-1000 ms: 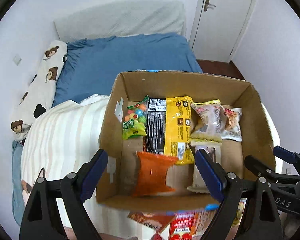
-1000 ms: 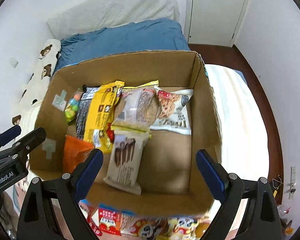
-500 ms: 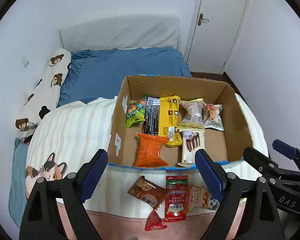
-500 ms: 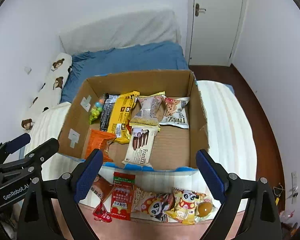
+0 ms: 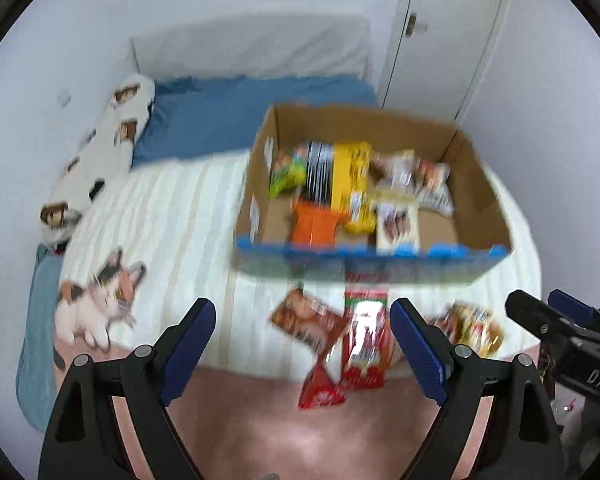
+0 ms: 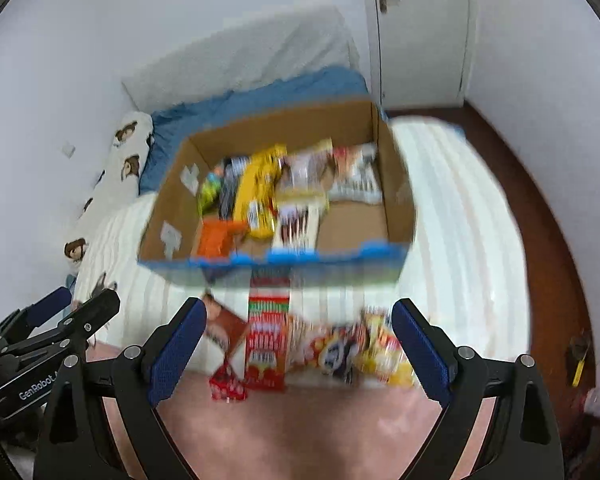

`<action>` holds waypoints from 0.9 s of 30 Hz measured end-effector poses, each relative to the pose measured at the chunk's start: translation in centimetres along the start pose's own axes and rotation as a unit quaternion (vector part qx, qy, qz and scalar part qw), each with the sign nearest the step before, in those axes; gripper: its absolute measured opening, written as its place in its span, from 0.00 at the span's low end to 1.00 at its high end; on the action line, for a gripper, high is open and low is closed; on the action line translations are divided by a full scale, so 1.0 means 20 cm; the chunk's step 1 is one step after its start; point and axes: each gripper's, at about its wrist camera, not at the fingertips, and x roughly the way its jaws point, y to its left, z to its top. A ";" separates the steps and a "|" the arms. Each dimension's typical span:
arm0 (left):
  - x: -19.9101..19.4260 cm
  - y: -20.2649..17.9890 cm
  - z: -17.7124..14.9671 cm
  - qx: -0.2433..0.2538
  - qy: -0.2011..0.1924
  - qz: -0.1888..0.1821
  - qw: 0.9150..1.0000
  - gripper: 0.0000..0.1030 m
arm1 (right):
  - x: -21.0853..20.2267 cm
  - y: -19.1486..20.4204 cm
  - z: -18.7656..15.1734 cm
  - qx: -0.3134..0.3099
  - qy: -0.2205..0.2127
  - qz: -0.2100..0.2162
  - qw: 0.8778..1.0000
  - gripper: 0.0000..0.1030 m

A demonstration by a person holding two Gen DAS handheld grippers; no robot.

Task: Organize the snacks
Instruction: 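Withdraw both tools from the box toward the remaining snacks, then grasp the brown shrimp-cracker packet with the left tool while the right tool grasps the panda packet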

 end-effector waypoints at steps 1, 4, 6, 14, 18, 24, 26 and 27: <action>0.05 0.01 -0.03 0.003 0.016 0.001 1.000 0.87 | 0.04 -0.02 -0.03 0.008 0.014 0.004 1.000 0.93; 0.26 0.00 -0.15 0.010 0.076 0.013 0.997 0.87 | 0.20 -0.11 -0.11 0.038 0.058 0.012 0.998 0.93; 0.37 0.01 -0.21 -0.001 0.107 0.008 0.994 0.87 | 0.30 -0.16 -0.14 0.060 0.085 0.020 0.994 0.93; 0.65 0.11 -0.23 -0.086 0.182 -0.006 0.980 0.87 | 0.75 -0.37 -0.25 0.260 0.168 0.079 0.948 0.89; 0.75 0.13 -0.16 -0.150 0.193 -0.026 0.969 0.87 | 0.87 -0.41 -0.28 0.316 0.167 0.074 0.931 0.79; 0.91 0.10 -0.10 -0.199 0.196 -0.008 0.960 0.87 | 0.93 -0.39 -0.30 0.318 0.159 0.051 0.933 0.59; 0.96 0.08 -0.10 -0.203 0.199 -0.001 0.959 0.87 | 0.92 -0.35 -0.29 0.283 0.159 0.041 0.945 0.53; 0.98 0.07 -0.10 -0.202 0.202 0.004 0.958 0.87 | 0.91 -0.32 -0.28 0.259 0.160 0.035 0.952 0.52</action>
